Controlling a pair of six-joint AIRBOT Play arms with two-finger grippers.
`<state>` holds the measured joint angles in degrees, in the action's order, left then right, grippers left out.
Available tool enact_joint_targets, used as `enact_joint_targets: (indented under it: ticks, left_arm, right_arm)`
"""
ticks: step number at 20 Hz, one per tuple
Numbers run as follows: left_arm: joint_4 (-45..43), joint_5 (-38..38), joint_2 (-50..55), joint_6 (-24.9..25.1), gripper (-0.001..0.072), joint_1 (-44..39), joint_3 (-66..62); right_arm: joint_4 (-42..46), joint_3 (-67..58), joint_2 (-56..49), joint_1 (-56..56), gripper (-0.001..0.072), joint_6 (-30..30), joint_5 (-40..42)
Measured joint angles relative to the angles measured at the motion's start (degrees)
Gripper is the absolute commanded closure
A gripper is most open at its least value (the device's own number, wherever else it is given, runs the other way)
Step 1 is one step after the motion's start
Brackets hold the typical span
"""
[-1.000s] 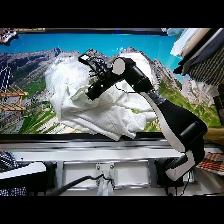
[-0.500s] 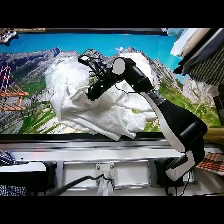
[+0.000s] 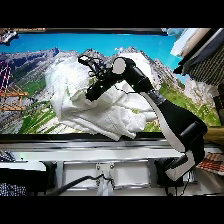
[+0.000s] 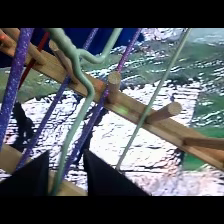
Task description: Fold the clothes and pants, and hang the long-sleeved shirts on hangers.
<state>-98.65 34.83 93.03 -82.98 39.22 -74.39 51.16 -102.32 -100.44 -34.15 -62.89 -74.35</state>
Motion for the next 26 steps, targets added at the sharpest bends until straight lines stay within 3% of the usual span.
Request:
enact_joint_targets:
  ticks: [2, 5, 16, 26]
  left_arm:
    - [-0.6, -0.1, 0.1, 0.0, 0.0588, 0.1, -0.1]
    - [-1.3, -0.2, 0.2, 0.4, 0.0683, 0.1, -0.1]
    - [-1.7, -0.9, -3.0, 6.8, 0.0684, -1.8, -1.3]
    - [2.4, 0.8, -17.9, 7.4, 0.0685, -12.1, -1.4]
  right_arm:
    - [-0.2, 0.0, 0.0, 0.0, 0.0686, -0.2, 0.0]
    - [-0.3, 0.0, 0.0, 0.0, 0.0686, -0.7, -0.1]
    - [-1.8, 0.0, 0.0, 0.0, 0.0685, -2.0, -1.0]
    - [-0.4, 0.0, 0.0, 0.0, 0.0688, -2.0, -0.5]
